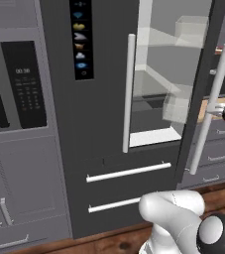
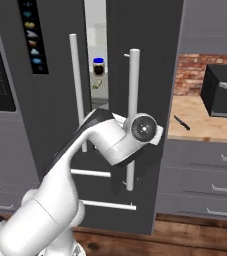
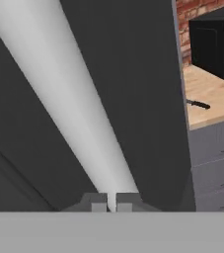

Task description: Retrieve the butter from the fridge and place it on a plate on the dining table. Then retrieve the butter knife by the fridge and place it near the plate.

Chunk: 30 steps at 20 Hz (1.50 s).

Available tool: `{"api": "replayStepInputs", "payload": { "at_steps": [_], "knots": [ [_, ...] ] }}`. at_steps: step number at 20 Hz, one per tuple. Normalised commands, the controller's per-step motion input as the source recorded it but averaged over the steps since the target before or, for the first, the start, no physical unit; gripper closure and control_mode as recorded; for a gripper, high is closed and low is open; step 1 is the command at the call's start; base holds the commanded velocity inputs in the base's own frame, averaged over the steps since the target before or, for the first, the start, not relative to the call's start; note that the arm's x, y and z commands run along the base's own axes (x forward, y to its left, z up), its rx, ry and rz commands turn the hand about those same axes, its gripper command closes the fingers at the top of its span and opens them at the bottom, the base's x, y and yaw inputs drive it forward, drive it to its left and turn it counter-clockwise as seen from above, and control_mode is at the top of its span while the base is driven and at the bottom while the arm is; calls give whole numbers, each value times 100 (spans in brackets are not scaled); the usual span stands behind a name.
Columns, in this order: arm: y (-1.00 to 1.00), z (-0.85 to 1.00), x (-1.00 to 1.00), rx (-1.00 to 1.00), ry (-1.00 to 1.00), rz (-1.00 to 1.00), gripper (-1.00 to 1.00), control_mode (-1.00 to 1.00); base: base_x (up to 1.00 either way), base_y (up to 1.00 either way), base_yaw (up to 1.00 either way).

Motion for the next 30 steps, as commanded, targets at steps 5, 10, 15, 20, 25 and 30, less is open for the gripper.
{"api": "replayStepInputs", "payload": {
  "at_steps": [5, 10, 15, 20, 25, 30],
  "knots": [
    [-54, 5, -44, 5, 0, 0, 100, -100, 0, 0, 0],
    [-2, 8, -7, 0, 1, 0, -100, -100, 0, 0, 0],
    [0, 13, -38, 0, 2, -3, -100, -100, 0, 0, 0],
    [36, 24, -56, -15, 11, -7, -100, -100, 0, 0, 0],
    [80, 7, -5, -50, 33, 2, -100, -100, 0, 0, 0],
    [100, -3, 0, -70, 30, 4, -100, -100, 0, 0, 0]
  ]
}}
